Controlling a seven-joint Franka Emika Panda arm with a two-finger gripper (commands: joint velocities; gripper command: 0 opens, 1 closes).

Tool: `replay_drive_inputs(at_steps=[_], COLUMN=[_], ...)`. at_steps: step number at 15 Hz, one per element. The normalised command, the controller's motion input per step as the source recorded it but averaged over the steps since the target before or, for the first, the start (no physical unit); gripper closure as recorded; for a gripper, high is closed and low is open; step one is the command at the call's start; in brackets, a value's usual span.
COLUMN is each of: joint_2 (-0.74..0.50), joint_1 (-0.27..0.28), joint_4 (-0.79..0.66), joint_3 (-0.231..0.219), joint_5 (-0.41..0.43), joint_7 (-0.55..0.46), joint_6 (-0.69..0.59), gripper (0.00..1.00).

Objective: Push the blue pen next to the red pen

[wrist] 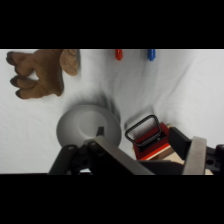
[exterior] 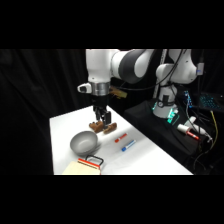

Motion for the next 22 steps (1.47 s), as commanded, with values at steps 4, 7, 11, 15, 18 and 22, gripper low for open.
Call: replay_drive_inputs(at_steps=[4,7,11,15,18,22], joint_2=[0.13,0.27,0.24,0.11,-0.01,-0.06], joint_1=[0.028,0.069,0.089,0.074,0.079,0.073], joint_4=[0.02,-0.03,-0.06,-0.09,-0.16,-0.22], joint_3=[0.033,0.076,0.086,0.078,0.066,0.079], joint_5=[-0.031,0.031,0.071,0.117,0.149,0.180], joint_7=[0.08,0.08,0.08,0.07,0.11,0.13], joint_6=[0.06,0.15,0.23,0.22,0.21,0.26], gripper=[0.00,0.00,0.00,0.00,0.00,0.00])
